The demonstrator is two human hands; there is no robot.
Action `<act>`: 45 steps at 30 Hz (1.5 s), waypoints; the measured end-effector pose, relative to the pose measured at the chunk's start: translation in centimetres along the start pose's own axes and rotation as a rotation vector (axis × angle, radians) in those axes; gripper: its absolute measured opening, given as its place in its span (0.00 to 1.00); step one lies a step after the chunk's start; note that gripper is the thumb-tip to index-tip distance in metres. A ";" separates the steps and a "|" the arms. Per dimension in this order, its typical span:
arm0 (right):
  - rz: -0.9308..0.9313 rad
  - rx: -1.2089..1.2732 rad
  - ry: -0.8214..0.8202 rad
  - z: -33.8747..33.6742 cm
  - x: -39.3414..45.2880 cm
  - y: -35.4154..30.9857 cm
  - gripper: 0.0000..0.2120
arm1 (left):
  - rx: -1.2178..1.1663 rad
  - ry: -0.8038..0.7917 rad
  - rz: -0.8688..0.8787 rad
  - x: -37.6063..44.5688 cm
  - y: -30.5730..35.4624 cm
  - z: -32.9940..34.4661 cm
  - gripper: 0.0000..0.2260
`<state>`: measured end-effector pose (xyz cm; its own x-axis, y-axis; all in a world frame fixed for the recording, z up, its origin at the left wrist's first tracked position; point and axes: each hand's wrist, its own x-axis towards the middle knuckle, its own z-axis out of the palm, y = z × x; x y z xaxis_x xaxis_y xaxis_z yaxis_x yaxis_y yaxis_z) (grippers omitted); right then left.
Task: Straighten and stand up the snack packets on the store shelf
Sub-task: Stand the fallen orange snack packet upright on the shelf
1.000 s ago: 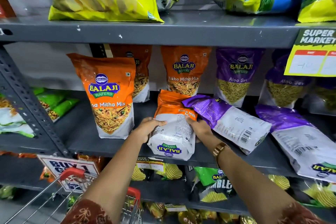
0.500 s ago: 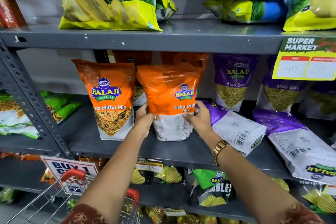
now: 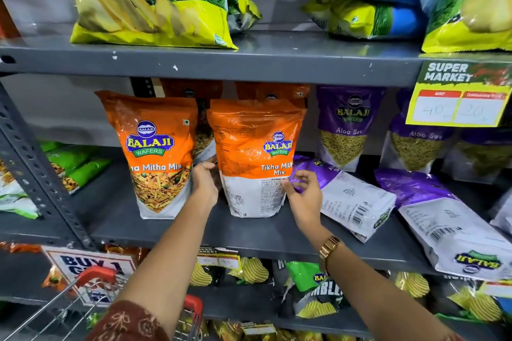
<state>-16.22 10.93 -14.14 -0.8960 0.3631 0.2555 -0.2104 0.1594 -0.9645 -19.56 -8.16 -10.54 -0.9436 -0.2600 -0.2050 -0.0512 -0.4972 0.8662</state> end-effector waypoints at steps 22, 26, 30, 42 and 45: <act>-0.354 -0.233 -0.445 0.7 -3.2 2.6 0.24 | 0.373 -0.238 -0.130 1.6 -3.9 -0.6 0.18; -0.303 -0.220 -0.476 1.0 -1.2 2.8 0.24 | 0.342 -0.220 -0.070 1.1 -5.0 -0.4 0.19; 0.010 -0.048 -0.490 1.3 1.4 3.7 0.08 | 0.513 0.038 0.246 0.1 -6.5 -1.1 0.19; 0.378 -0.269 -0.385 1.5 3.1 3.5 0.29 | 0.556 0.035 0.363 -1.0 -8.0 -0.8 0.14; 0.418 -0.270 -0.409 1.5 3.4 3.5 0.30 | 0.591 0.060 0.390 -1.0 -8.2 -0.8 0.16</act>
<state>-20.63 11.35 -16.76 -0.9690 0.0734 -0.2359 0.2469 0.3254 -0.9128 -17.91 -4.44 -17.83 -0.9103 -0.3816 0.1606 0.1020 0.1693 0.9803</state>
